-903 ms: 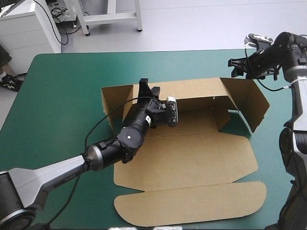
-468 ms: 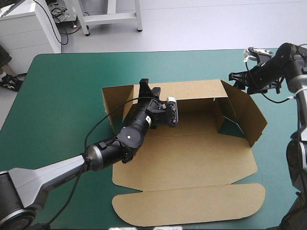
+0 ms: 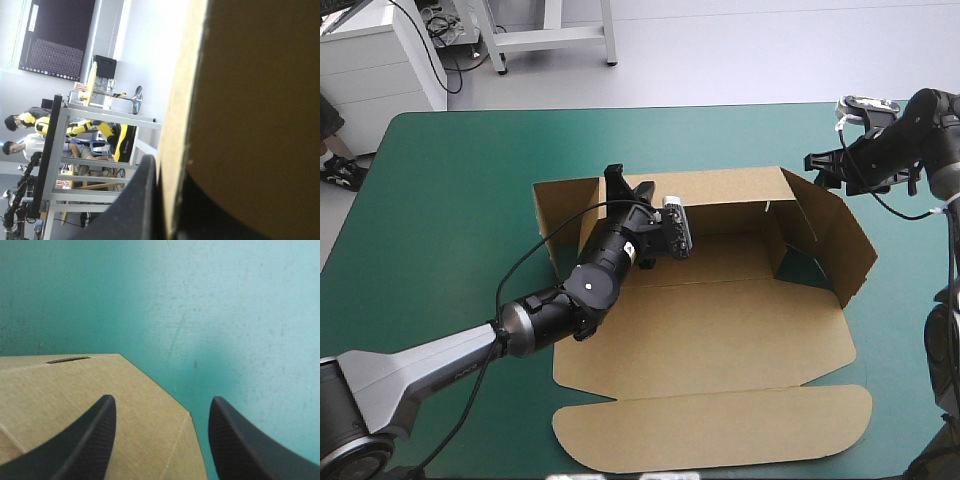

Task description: Fold the box

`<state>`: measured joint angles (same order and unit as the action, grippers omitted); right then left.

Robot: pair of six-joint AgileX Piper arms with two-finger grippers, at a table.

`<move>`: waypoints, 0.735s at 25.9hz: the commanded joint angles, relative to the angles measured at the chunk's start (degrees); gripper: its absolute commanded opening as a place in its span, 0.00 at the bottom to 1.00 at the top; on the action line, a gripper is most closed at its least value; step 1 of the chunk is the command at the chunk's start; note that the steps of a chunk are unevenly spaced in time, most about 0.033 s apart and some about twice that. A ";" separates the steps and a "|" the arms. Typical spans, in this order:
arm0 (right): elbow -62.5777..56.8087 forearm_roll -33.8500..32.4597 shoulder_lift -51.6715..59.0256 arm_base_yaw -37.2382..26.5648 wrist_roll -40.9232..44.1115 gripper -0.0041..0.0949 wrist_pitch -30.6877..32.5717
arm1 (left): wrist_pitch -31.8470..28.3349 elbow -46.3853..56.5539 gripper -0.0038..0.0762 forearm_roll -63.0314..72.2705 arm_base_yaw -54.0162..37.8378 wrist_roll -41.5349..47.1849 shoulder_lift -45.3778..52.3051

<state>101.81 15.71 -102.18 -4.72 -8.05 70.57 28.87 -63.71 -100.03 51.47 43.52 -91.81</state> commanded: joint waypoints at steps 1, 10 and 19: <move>1.39 0.66 3.00 -0.43 -0.82 0.55 -1.38 | -0.22 -1.32 0.04 -1.70 0.05 3.63 2.56; 1.39 1.13 3.00 -0.43 -0.82 0.55 -6.97 | -1.07 -1.32 0.04 -1.70 0.05 8.46 4.10; 1.19 2.18 3.09 -0.43 -2.80 0.53 1.29 | -2.12 -1.32 0.04 -1.70 0.05 7.23 4.23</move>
<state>101.67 16.15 -102.18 -4.72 -10.08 70.72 26.80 -63.52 -100.10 51.47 48.26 -90.38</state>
